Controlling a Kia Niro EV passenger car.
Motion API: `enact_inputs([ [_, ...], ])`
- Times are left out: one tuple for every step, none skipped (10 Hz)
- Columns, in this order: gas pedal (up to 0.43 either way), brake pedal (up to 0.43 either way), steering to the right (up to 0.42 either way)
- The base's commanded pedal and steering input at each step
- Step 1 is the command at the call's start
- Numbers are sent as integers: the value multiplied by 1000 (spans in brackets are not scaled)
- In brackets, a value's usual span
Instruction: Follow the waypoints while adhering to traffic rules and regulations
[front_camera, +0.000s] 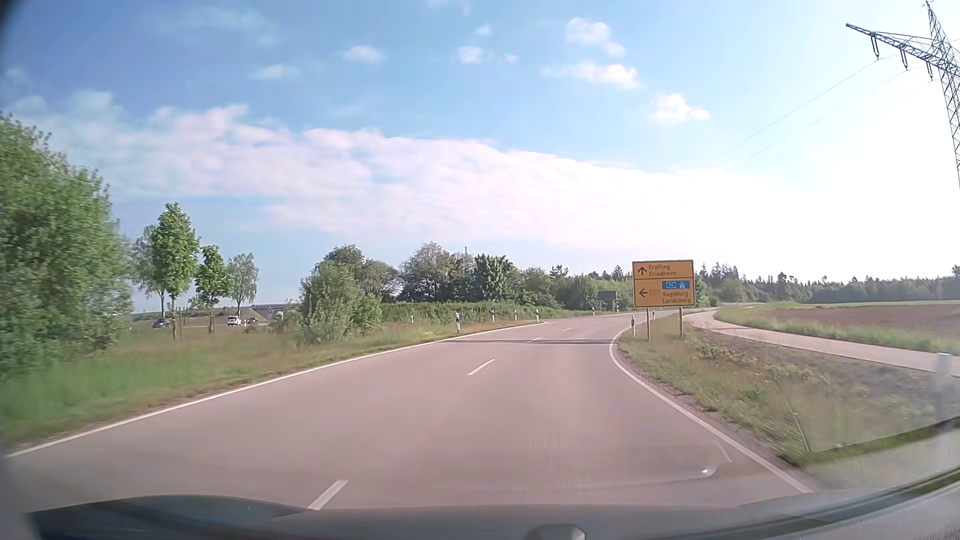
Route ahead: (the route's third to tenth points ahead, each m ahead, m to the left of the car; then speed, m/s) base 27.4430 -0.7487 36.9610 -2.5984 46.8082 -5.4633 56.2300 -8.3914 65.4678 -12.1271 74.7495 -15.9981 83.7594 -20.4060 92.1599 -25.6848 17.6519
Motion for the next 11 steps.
enact_inputs([
  [0,30,48],
  [0,24,48],
  [0,24,45],
  [0,24,41],
  [0,24,36],
  [0,24,36],
  [0,24,36],
  [0,0,36],
  [0,0,36],
  [0,0,36],
  [0,0,36],
])
